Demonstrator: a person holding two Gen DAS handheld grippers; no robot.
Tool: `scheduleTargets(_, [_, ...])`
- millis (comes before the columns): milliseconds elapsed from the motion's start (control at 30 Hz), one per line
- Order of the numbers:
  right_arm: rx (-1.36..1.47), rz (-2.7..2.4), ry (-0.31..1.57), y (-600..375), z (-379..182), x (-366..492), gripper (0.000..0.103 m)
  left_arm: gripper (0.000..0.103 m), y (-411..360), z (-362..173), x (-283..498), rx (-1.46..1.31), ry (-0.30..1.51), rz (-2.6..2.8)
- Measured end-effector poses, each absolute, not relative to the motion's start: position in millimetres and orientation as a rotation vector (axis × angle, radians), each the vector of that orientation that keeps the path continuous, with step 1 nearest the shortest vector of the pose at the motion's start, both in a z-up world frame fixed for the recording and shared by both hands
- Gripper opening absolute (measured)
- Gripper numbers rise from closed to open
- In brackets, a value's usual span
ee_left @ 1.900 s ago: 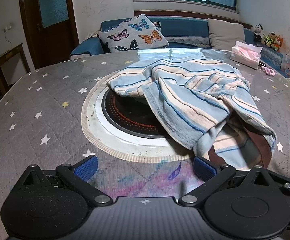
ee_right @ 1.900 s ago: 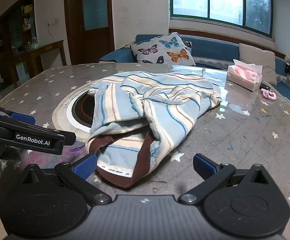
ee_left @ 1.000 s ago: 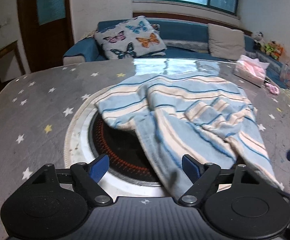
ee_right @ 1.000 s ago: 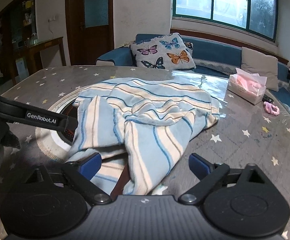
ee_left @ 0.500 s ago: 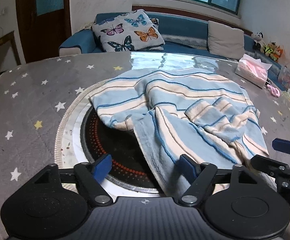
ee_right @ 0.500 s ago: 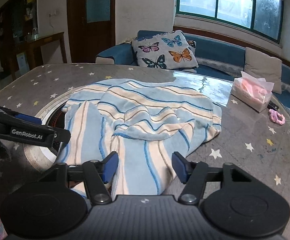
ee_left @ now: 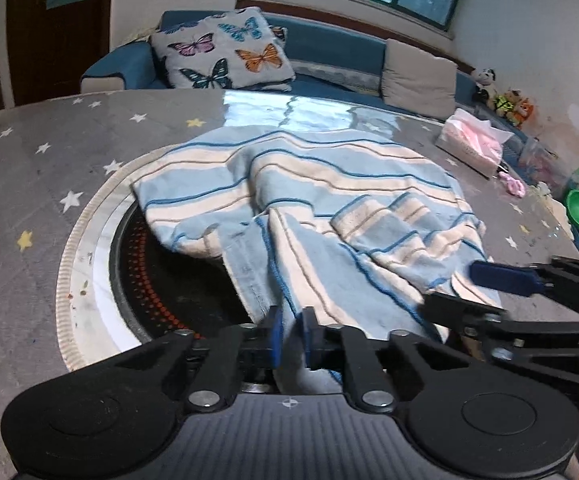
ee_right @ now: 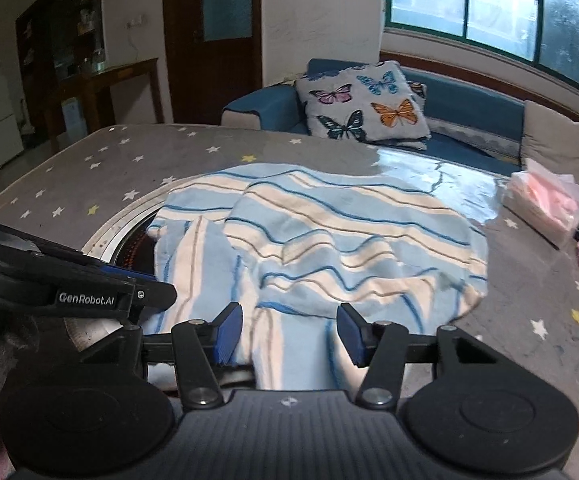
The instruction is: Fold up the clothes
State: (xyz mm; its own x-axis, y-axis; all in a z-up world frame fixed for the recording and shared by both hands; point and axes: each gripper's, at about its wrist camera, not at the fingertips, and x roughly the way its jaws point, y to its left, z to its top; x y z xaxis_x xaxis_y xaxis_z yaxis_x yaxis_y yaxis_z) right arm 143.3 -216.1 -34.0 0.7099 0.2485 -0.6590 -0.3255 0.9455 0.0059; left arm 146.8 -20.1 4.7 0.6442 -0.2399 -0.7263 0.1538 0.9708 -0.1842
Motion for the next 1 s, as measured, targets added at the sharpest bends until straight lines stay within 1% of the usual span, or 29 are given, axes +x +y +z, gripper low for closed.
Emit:
scheduleTargets(33, [-0.116,0.325,0.721,-214.3,-35.6,145.3,0.041,0.008,-20.6,5.3,145.7,-0.101,0.834,-0.227])
scheduleTargets(67, [-0.115,0.331,0.728,-213.1,-37.5,147.2,0.032,0.007,-20.3,6.0,144.9,-0.095,0.827,-0.229])
scheduleTargets(133, [-0.099,0.336,0.739,-215.5,-40.0,148.0,0.021,0.004,-17.7,8.3,142.1,-0.097,0.811,-0.236])
scheduleTargets(167, [-0.086,0.336,0.738,-217.9,-39.7,146.7,0.017,0.002,-16.2,9.5,141.2,-0.096,0.803,-0.234])
scheduleTargets(267, [-0.057,0.322,0.707,-226.9,-32.9,137.7,0.007,0.001,-10.0,14.0,137.4,-0.083,0.78,-0.213])
scheduleTargets(400, [-0.045,0.277,0.677,-240.7,-23.3,128.6,0.006,0.002,0.2,15.7,135.9,-0.105,0.788,-0.208])
scheduleTargets(500, [-0.052,0.23,0.672,-249.4,-21.4,127.5,0.006,0.007,4.9,12.4,136.4,-0.127,0.806,-0.19])
scheduleTargets(533, [-0.043,0.21,0.673,-253.2,-21.6,129.4,0.006,0.013,5.3,11.8,136.9,-0.137,0.811,-0.192])
scheduleTargets(567, [-0.03,0.188,0.679,-258.4,-22.9,130.7,0.006,0.025,5.3,11.0,137.6,-0.146,0.816,-0.199])
scheduleTargets(600, [-0.023,0.17,0.689,-263.1,-24.7,132.0,0.006,0.035,4.1,10.3,138.3,-0.146,0.819,-0.199])
scheduleTargets(633, [-0.025,0.16,0.699,-267.1,-26.9,132.9,0.006,0.053,2.2,9.7,138.9,-0.146,0.823,-0.2])
scheduleTargets(667, [-0.032,0.157,0.708,-269.3,-28.8,133.1,0.006,0.058,0.1,8.8,139.5,-0.144,0.824,-0.203])
scheduleTargets(767, [-0.062,0.168,0.717,-270.0,-31.9,135.8,0.01,0.058,-6.8,4.5,142.6,-0.145,0.84,-0.226])
scheduleTargets(833, [-0.085,0.183,0.715,-265.7,-31.5,139.7,0.012,0.055,-10.6,0.3,145.7,-0.144,0.852,-0.236])
scheduleTargets(900, [-0.107,0.205,0.717,-258.1,-32.2,145.3,0.018,0.04,-12.5,-3.0,148.6,-0.156,0.863,-0.251])
scheduleTargets(933, [-0.119,0.214,0.715,-254.0,-32.4,147.8,0.022,0.027,-12.7,-4.1,149.9,-0.167,0.868,-0.262])
scheduleTargets(967, [-0.132,0.223,0.716,-249.5,-33.5,151.7,0.023,0.023,-12.8,-4.8,151.0,-0.176,0.872,-0.267])
scheduleTargets(1000, [-0.141,0.232,0.719,-244.8,-34.0,154.4,0.023,0.022,-13.3,-5.1,151.8,-0.177,0.87,-0.268])
